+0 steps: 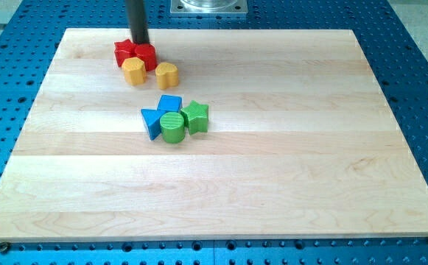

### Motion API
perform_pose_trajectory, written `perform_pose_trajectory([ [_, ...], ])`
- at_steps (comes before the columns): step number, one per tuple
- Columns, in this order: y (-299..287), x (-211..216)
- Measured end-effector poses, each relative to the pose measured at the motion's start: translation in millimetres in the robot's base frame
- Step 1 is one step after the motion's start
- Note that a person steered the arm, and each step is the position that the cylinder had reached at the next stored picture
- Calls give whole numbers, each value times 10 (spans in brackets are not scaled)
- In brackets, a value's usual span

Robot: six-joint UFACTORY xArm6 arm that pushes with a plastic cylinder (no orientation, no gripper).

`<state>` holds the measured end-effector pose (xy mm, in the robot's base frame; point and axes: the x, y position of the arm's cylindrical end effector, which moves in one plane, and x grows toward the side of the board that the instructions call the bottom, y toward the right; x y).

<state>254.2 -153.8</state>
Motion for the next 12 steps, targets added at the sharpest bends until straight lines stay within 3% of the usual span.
perform_pose_trajectory([
  [3, -55, 1001],
  [4, 36, 869],
  [8, 902, 1031],
  [10, 1392, 1516],
  [12, 1075, 1669],
])
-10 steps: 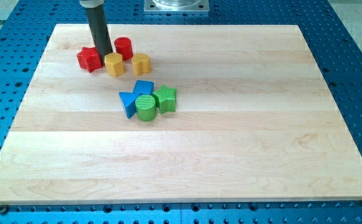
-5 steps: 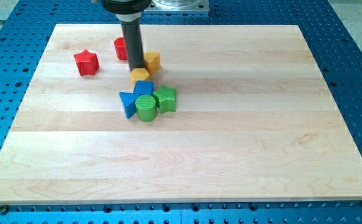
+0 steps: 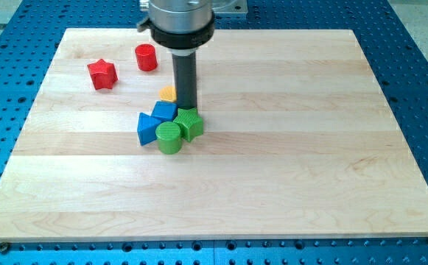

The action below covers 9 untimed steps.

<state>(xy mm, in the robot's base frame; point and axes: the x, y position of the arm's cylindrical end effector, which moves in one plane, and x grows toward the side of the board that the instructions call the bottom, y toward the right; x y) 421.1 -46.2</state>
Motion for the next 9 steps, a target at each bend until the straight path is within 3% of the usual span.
perform_pose_trajectory([
  [3, -365, -6],
  [5, -1640, 13],
  [7, -1769, 509],
  [9, -1531, 265],
])
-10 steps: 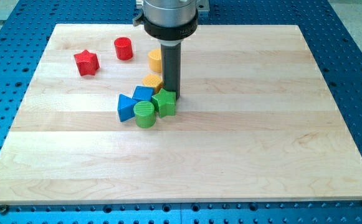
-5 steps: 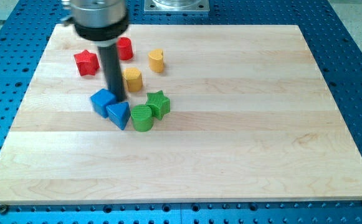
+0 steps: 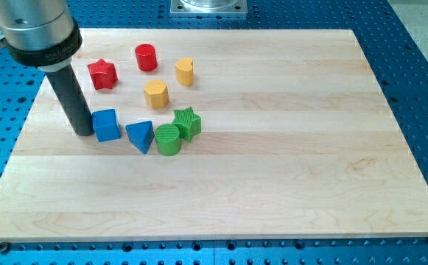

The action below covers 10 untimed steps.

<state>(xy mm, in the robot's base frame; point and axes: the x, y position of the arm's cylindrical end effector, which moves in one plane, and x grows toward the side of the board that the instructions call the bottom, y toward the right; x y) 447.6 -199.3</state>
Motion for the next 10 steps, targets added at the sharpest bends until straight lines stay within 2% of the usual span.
perform_pose_trajectory([
  [2, 663, -4],
  [3, 749, -4],
  [4, 384, 212],
  [5, 350, 389],
  [6, 402, 336],
  [9, 1029, 199],
  [10, 932, -153],
])
